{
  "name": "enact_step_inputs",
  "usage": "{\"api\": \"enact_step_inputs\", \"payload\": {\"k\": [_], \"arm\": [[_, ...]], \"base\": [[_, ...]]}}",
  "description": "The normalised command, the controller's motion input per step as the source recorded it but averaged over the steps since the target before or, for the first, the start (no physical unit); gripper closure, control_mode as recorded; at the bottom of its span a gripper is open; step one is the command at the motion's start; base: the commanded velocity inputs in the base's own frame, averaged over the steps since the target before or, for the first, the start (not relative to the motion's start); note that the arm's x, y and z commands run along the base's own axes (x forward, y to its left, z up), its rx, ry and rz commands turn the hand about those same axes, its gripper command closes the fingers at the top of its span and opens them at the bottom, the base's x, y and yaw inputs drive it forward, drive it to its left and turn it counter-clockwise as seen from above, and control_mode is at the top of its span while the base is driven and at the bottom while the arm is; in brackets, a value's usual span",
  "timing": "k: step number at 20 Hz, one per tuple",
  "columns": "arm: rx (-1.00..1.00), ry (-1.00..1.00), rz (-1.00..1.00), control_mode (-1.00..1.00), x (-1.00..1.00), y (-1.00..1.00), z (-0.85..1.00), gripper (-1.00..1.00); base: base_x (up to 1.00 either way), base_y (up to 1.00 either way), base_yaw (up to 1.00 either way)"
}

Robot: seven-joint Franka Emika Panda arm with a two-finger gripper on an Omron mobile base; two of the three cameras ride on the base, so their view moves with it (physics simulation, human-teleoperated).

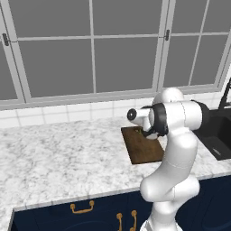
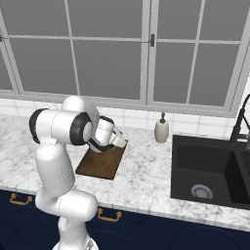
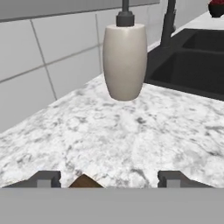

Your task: Pick up the sponge from the counter and clean the cutting board by briefly scrubbing or pressing down on the cutting board. Once finished, release the sponge.

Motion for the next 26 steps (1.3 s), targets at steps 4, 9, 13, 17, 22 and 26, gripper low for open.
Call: {"api": "enact_step_inputs", "payload": {"k": [4, 9, 13, 17, 22, 26], "arm": [[0.0, -0.03, 0.0, -1.0, -0.19, 0.0, 0.03, -1.0], [0.02, -0.17, 0.04, -1.0, -0.05, 0.0, 0.29, -1.0], [0.11, -0.15, 0.01, -1.0, -0.55, 0.06, 1.0, -1.0], [0.44, 0.0, 0.06, -1.0, -0.67, 0.19, 1.0, -1.0], [0.64, 0.0, 0.11, -1.0, -0.71, 0.05, 1.0, -1.0], [0.58, -0.1, 0.15, -1.0, -0.73, 0.03, 1.0, -1.0]], "base": [[0.0, 0.0, 0.0], [0.0, 0.0, 0.0], [0.0, 0.0, 0.0], [0.0, 0.0, 0.0], [0.0, 0.0, 0.0], [0.0, 0.0, 0.0]]}}
